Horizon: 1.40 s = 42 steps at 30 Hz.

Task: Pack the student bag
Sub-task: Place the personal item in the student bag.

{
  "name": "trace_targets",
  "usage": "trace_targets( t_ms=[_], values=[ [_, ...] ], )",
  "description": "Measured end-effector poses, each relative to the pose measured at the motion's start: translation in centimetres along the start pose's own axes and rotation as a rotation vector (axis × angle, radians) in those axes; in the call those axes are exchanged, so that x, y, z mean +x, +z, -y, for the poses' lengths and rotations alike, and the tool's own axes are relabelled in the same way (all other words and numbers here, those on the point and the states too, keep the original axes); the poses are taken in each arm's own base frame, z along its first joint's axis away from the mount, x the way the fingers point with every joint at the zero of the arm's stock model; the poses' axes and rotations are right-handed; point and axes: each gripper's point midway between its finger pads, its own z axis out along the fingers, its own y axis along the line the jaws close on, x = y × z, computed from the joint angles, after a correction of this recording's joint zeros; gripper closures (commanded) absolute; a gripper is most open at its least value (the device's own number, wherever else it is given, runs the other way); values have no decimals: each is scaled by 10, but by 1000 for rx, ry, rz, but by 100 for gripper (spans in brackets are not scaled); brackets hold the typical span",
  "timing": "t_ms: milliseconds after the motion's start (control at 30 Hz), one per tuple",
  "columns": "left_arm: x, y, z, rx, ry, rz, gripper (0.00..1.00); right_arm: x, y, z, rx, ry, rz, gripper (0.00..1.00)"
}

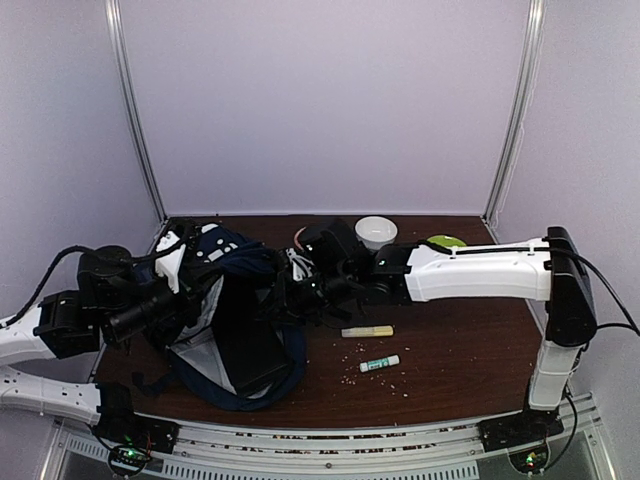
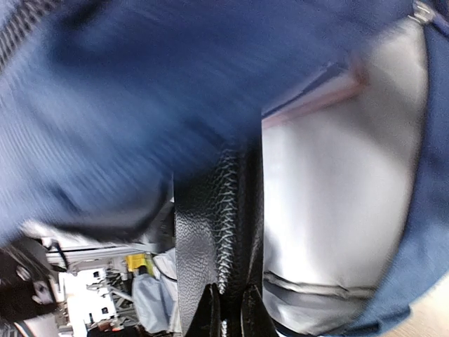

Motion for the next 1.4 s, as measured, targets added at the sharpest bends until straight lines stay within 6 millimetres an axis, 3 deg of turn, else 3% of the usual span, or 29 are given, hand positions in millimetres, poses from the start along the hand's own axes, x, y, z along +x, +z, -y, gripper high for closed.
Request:
trace_targets(
  t_ms=[133, 233, 467, 633, 767, 967, 1233, 1400],
  values=[
    [1, -1, 6, 36, 2, -3, 100, -7, 9, -17, -54, 14, -7, 100],
    [0, -2, 7, 49, -1, 2, 100, -10, 12, -19, -60, 30, -5, 100],
    [2, -4, 12, 89, 1, -5, 100, -27, 25, -14, -96, 109, 25, 100],
    [4, -8, 14, 112, 4, -15, 100, -45, 51, 1, -105, 182, 48, 100],
    [2, -12, 17, 140, -8, -4, 100, -61, 61, 15, -116, 234, 80, 100],
    [-1, -14, 21, 170, -24, 5, 100, -77, 65, 7, -176, 279, 124, 100],
    [-2, -11, 12, 108, -31, 23, 100, -86, 66, 2, -239, 289, 149, 63],
    [-3, -5, 9, 73, -35, 30, 100, -79, 52, 10, -255, 296, 159, 52]
  ],
)
